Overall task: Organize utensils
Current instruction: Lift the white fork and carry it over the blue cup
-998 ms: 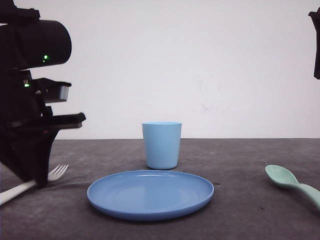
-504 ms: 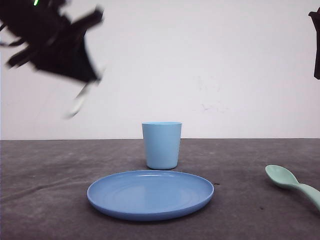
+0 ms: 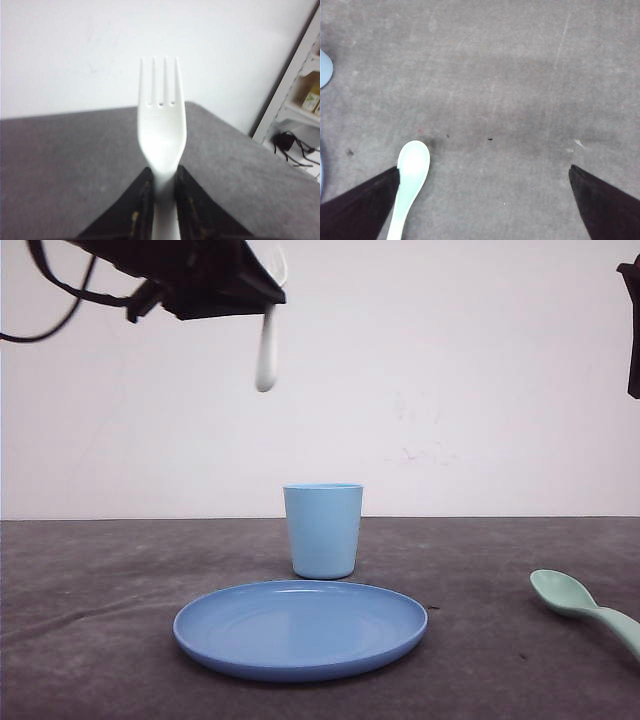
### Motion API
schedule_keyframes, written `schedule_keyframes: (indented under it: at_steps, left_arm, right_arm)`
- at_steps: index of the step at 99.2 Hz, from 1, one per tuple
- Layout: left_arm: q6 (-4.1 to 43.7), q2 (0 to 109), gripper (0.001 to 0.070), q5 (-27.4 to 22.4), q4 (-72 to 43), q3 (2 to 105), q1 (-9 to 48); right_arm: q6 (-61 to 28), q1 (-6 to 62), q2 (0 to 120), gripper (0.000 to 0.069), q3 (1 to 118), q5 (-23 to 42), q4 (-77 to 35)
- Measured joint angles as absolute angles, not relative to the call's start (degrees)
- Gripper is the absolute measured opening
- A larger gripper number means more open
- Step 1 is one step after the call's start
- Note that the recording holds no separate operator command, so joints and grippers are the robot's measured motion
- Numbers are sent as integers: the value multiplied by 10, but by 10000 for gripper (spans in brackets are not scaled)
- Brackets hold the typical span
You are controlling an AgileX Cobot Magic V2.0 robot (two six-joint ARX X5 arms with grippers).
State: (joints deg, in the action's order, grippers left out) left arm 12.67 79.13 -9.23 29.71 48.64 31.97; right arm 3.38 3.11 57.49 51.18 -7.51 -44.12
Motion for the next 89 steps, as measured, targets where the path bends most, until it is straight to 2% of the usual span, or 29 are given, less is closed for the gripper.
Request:
schedule_keyframes:
  at_steps: [47, 66, 89]
  left_arm:
    - [79, 952, 44, -92, 507, 486, 326]
    - [64, 1012, 44, -92, 541, 486, 327]
    - [21, 1063, 44, -95, 576, 486, 329]
  right_arm:
    - [34, 31, 575, 681, 512, -75, -441]
    - [34, 31, 575, 681, 512, -75, -441]
    - [34, 31, 575, 681, 512, -75, -441]
